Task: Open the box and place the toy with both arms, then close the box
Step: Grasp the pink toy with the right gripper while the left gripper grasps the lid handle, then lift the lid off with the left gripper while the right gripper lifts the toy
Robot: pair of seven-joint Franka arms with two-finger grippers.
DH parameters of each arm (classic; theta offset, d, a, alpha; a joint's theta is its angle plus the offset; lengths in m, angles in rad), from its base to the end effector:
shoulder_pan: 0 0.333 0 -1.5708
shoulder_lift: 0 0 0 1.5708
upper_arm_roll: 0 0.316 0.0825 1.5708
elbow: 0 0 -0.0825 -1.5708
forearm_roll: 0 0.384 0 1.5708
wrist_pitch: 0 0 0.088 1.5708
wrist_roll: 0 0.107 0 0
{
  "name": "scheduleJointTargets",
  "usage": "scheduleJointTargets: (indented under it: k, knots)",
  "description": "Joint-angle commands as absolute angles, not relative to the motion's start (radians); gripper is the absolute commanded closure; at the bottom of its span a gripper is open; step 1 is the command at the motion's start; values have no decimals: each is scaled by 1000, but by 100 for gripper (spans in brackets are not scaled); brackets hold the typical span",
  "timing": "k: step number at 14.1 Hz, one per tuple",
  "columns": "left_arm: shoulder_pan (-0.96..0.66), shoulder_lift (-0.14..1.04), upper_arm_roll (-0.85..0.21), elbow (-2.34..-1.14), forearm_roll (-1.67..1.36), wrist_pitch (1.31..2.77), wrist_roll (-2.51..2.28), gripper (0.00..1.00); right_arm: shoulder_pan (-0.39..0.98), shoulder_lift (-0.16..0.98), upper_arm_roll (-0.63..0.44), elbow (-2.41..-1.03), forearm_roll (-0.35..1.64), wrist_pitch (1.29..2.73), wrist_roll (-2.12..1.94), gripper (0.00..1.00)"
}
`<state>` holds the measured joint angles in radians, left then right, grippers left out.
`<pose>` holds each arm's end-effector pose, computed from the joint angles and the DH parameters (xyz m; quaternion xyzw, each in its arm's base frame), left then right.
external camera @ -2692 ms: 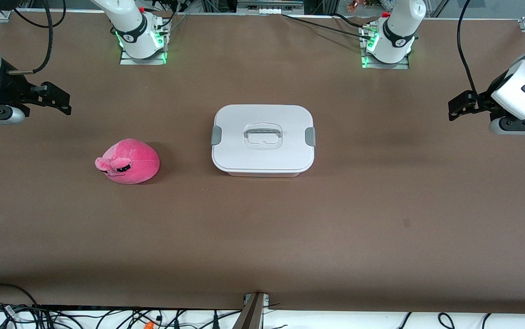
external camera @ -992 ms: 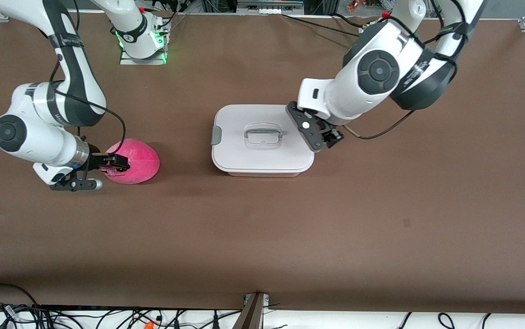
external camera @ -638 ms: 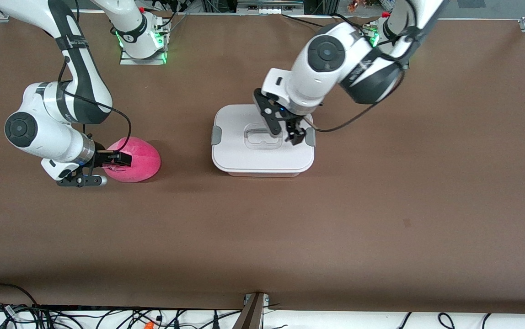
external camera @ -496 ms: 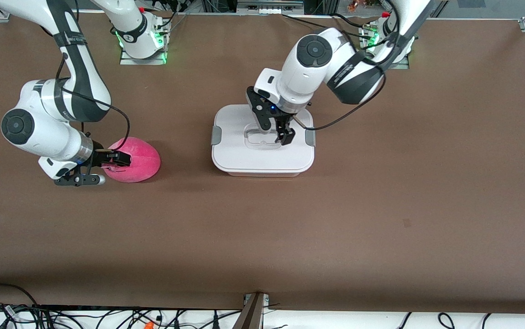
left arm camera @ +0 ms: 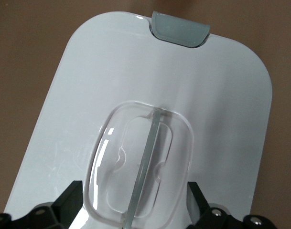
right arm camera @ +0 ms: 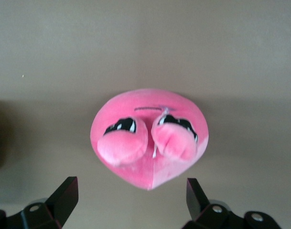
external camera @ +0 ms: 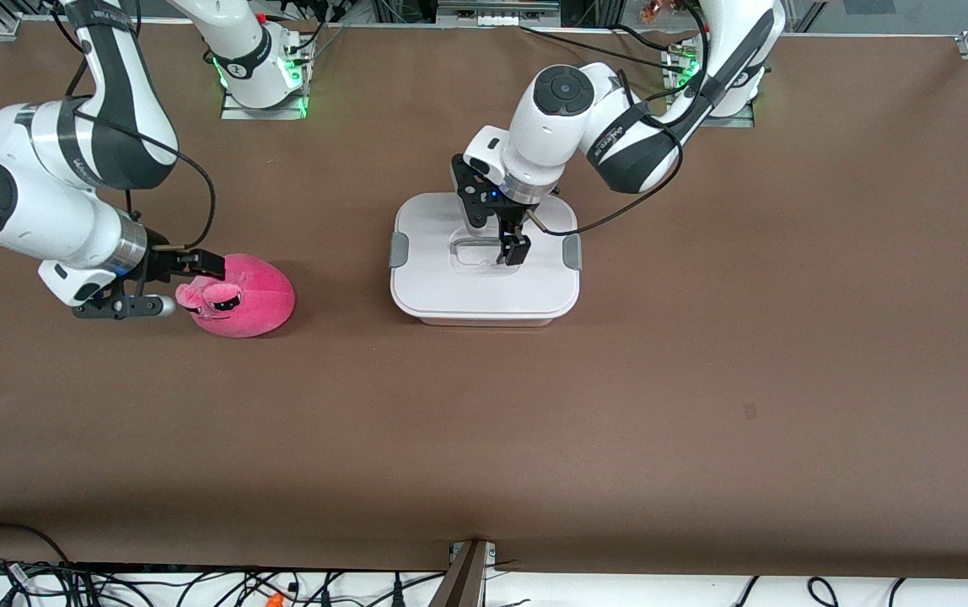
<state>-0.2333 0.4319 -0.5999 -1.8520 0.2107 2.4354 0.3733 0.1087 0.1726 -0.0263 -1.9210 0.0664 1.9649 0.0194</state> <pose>0.4646 -0.4620 0.3484 0.7957 -0.5928 0.1058 0.0648 0.5807 0.0528 0.3926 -0.9974 -0.0168 0.0655 0.0242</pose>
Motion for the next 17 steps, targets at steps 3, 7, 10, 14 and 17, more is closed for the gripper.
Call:
scheduleJointTargets:
  k: [3, 7, 10, 14, 17]
  knots:
    - [-245, 460, -598, -1848, 293, 2477, 380, 96, 106, 121, -25, -2089, 86, 2084, -2, 0]
    - [-245, 437, -604, -1848, 295, 2462, 379, 100, 106, 162, -21, -2125, 86, 2218, -5, 0]
    - [-245, 437, -604, -1847, 293, 2462, 376, 100, 106, 221, -18, -2123, 86, 2322, -8, 0]
    - [-253, 407, -609, -1822, 293, 2401, 374, 100, 106, 238, -18, -2128, 87, 2350, -54, 36]
    - [-242, 385, -650, -1758, 276, 2268, 345, 100, 106, 224, -18, -2126, 87, 2326, -60, 100]
